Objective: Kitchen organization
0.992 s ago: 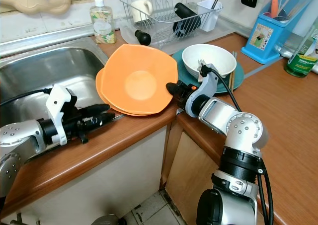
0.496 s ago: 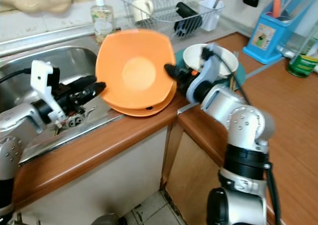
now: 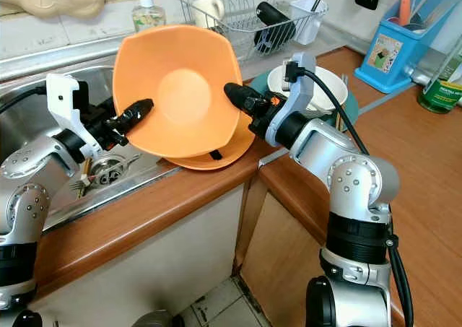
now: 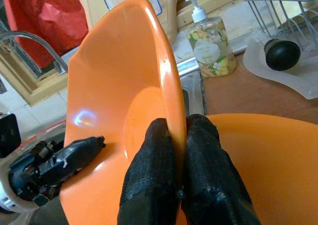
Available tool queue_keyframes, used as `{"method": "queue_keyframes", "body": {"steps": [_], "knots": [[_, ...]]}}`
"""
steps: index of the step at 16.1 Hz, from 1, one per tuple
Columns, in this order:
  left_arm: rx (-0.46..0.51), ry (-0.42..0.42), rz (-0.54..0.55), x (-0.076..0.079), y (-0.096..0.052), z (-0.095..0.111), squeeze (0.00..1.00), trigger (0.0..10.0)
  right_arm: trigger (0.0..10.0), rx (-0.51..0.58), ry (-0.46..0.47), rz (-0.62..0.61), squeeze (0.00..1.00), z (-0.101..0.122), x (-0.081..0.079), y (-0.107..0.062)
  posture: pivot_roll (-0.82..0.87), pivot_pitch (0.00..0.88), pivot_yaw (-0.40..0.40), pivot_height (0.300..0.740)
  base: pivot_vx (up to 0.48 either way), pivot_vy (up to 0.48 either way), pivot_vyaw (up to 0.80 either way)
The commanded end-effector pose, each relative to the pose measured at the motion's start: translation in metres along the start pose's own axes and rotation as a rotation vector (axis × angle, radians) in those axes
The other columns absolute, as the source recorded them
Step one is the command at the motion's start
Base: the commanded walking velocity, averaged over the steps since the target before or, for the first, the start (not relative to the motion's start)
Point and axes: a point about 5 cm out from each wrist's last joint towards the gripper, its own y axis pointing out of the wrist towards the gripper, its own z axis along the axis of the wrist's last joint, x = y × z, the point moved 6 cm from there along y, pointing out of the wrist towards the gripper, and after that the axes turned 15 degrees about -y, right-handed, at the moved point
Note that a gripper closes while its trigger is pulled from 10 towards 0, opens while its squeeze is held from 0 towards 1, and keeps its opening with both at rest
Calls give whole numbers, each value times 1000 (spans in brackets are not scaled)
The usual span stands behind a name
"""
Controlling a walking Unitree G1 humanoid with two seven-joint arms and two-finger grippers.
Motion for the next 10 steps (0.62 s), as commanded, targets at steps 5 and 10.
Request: {"method": "queue_keyframes", "body": {"steps": [5, 10], "knots": [[-34, -53, 15, -7, -4, -11, 0, 0, 0, 151, -3, 61, 0, 30, -9, -5, 19, 0, 10, 740, 0, 0, 0], [4, -110, 2, -5, -5, -5, 0, 0, 0, 151, 2, 44, 0, 28, -6, -5, 22, 0, 11, 740, 0, 0, 0]]}}
